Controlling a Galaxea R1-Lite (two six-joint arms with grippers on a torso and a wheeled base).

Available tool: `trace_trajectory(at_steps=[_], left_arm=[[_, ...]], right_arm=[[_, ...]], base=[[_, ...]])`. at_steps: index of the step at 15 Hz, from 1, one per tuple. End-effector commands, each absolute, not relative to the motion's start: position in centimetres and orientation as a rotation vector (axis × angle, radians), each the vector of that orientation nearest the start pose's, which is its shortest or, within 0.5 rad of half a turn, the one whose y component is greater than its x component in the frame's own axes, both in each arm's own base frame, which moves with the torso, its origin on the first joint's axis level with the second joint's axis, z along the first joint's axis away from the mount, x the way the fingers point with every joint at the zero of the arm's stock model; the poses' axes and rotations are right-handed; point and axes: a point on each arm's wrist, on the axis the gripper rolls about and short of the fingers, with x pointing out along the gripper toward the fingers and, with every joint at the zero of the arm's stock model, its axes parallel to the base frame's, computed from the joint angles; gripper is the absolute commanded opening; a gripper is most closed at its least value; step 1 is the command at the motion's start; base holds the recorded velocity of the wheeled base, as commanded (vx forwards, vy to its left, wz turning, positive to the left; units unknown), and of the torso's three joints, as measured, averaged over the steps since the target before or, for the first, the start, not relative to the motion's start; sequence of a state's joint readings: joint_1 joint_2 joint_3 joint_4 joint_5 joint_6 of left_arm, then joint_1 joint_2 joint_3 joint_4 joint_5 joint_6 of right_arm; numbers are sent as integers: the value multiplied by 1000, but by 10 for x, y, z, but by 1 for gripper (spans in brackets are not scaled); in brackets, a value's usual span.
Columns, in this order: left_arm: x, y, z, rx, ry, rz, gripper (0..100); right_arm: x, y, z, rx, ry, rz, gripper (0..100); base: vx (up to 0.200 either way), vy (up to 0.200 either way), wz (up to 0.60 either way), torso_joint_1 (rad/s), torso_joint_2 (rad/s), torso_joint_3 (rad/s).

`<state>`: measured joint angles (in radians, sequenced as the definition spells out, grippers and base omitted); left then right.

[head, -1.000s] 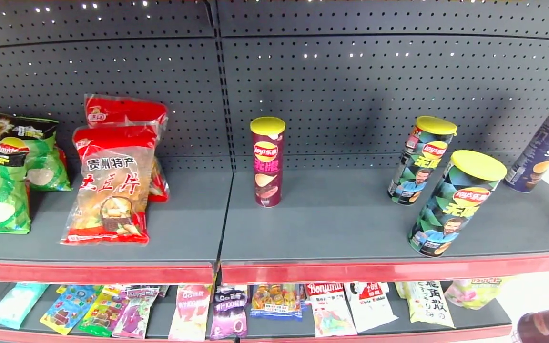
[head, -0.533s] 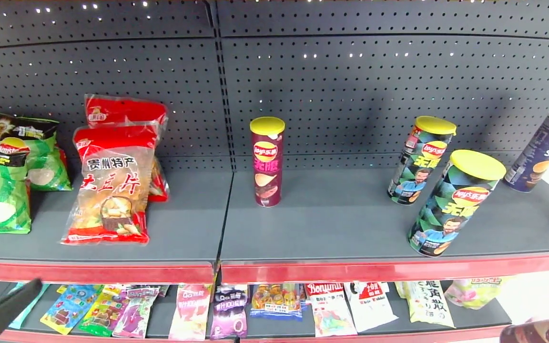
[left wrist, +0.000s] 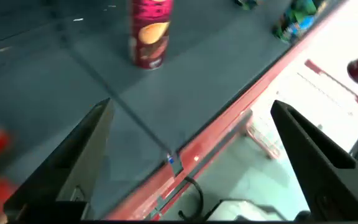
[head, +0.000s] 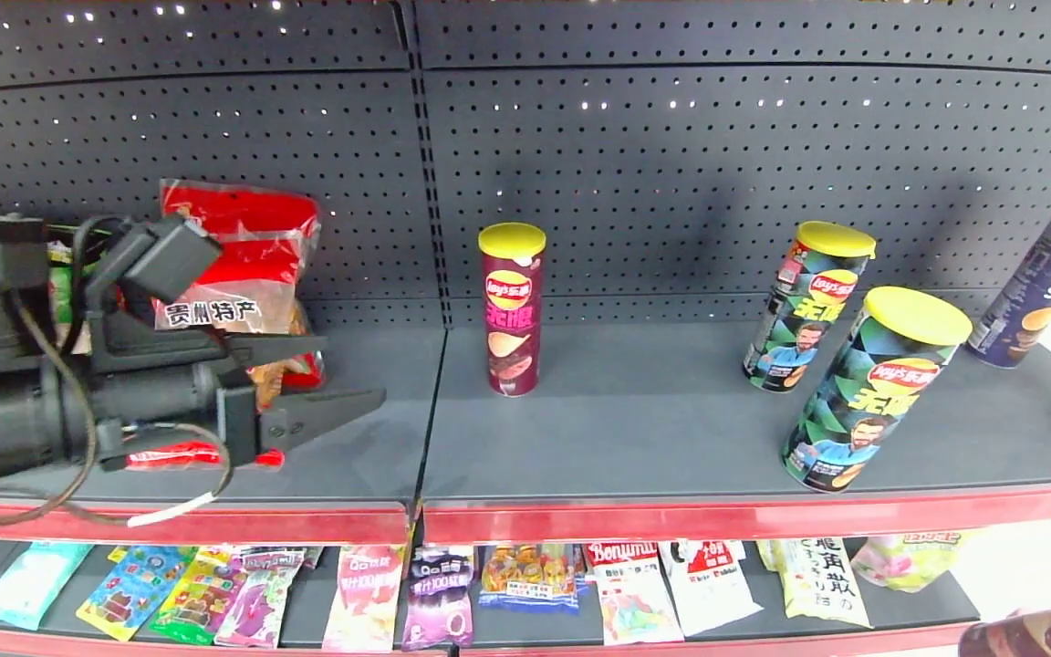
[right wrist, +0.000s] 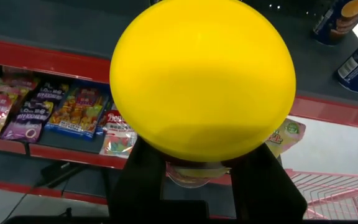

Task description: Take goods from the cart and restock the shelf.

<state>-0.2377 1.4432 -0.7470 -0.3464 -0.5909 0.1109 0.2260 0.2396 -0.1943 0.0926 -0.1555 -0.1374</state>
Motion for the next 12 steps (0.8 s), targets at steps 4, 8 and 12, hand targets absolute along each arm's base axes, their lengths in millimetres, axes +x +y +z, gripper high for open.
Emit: trace_trajectory(at_steps=[4, 8, 12], left_arm=[[324, -96, 168, 88, 237, -971, 100], [361, -106, 170, 122, 102, -976, 100], [381, -113, 175, 136, 45, -978, 100]], right_arm=[[-11, -6, 120, -155, 166, 81, 0], [-11, -6, 121, -156, 169, 81, 0], [-11, -6, 121, -155, 166, 81, 0]], base=[[0, 0, 0, 0, 0, 0], [0, 0, 0, 0, 0, 0], [0, 0, 0, 0, 0, 0]])
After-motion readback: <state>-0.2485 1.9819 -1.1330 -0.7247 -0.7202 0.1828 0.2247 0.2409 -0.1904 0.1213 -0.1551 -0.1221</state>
